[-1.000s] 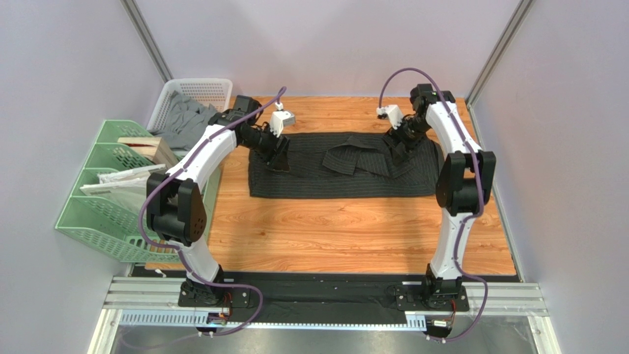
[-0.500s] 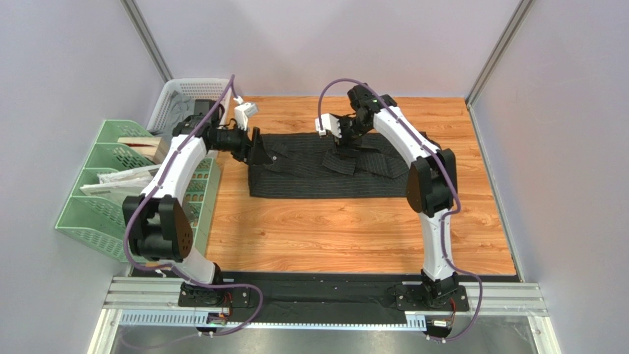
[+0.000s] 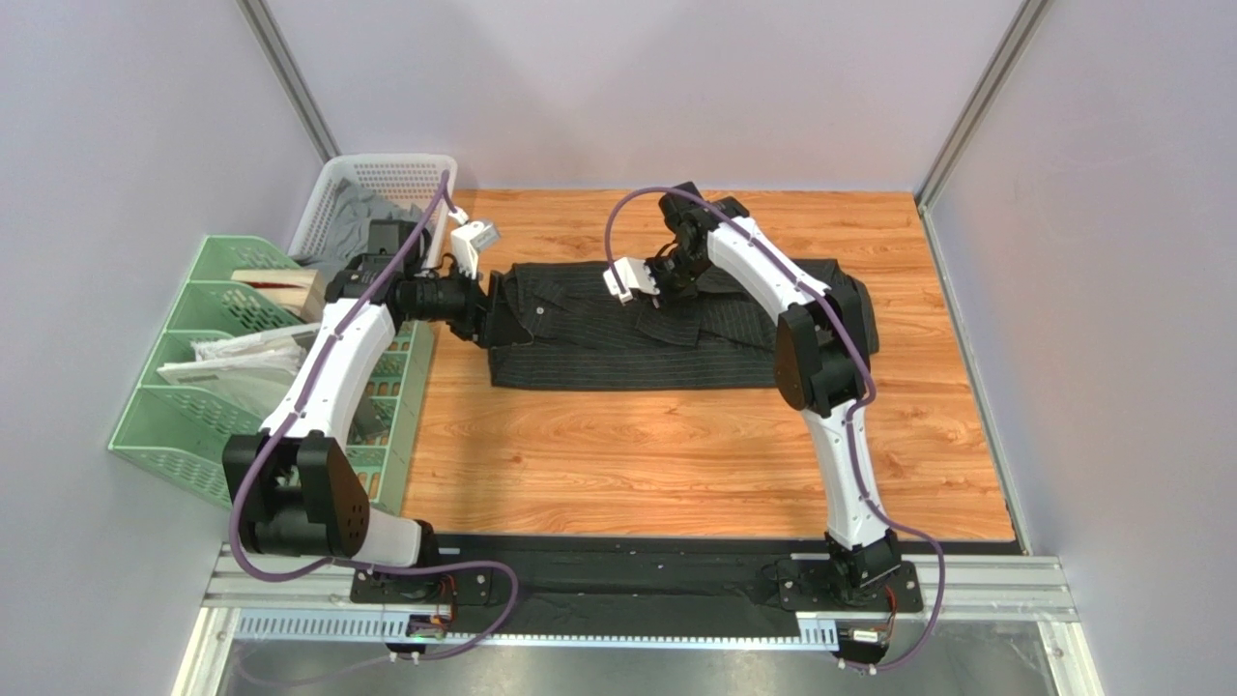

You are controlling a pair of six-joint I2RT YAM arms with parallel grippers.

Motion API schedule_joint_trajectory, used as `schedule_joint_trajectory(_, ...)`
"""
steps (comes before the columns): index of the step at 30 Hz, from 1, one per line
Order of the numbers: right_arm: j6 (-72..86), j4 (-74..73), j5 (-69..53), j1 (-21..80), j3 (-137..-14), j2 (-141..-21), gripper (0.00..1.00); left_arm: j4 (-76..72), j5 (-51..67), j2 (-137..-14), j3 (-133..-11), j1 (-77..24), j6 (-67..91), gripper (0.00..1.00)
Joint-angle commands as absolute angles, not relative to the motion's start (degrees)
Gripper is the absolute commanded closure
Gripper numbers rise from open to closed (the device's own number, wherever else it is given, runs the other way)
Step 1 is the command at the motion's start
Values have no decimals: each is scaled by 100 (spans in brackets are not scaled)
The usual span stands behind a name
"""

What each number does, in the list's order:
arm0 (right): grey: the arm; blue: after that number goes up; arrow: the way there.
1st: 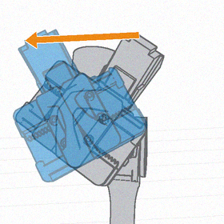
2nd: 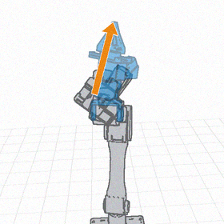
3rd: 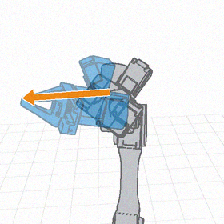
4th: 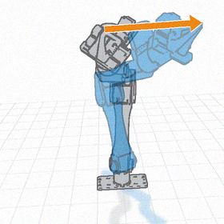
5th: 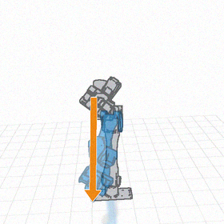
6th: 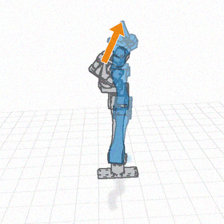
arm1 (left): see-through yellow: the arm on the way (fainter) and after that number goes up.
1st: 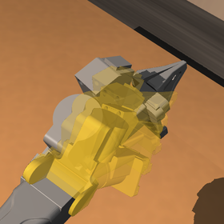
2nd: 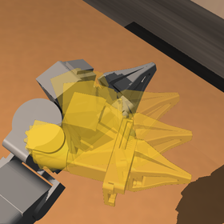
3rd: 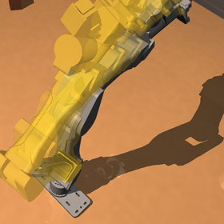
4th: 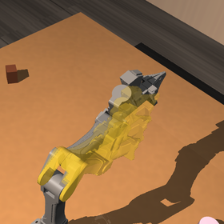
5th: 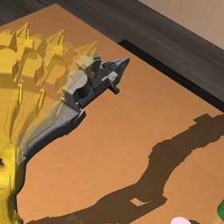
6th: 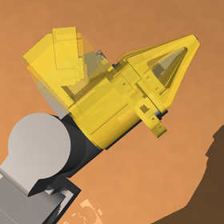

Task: Fold and stack the long sleeve shirts
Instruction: Fold the shirt

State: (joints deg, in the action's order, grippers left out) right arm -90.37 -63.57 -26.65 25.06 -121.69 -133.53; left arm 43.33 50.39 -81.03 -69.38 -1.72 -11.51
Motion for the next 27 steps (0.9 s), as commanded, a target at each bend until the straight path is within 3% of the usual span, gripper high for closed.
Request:
schedule_joint_trajectory(1, -8799, -6478, -2671, 2505, -12480, -13132, 100, 3465, 5045, -7673, -7022, -123, -879, 23)
schedule_joint_trajectory(2, -8615, -6417, -2820, 2479, -12515, -12931, 100, 3358, 4975, -7655, -7066, -123, -809, 21)
schedule_joint_trajectory(4, -8018, -6302, -3075, 2365, -12673, -12736, 100, 3060, 4896, -7638, -7250, -158, -826, 3)
schedule_joint_trajectory(5, -7729, -6215, -3294, 2321, -12700, -12518, 100, 3015, 4626, -7638, -7347, -324, -1087, 1)
schedule_joint_trajectory(9, -5973, -5434, -3647, 1961, -12639, -12008, 100, 2358, 3403, -7445, -7497, -948, -1819, 1)
schedule_joint_trajectory(12, -5110, -4872, -3805, 1723, -12376, -11656, 100, 928, 3603, -7409, -7260, -958, -1225, 1)
schedule_joint_trajectory(16, -3555, -4220, -3954, 1530, -11841, -11278, 100, 773, 4499, -7962, -7690, -1063, -440, 1)
schedule_joint_trajectory(20, -2937, -3666, -4113, 1433, -11279, -10943, 100, -199, 4157, -8279, -7453, -1862, -816, 1)
schedule_joint_trajectory(27, -2944, -3410, -4411, 1415, -10628, -10442, 100, -272, 4860, -9701, -8576, -2013, -818, 1)
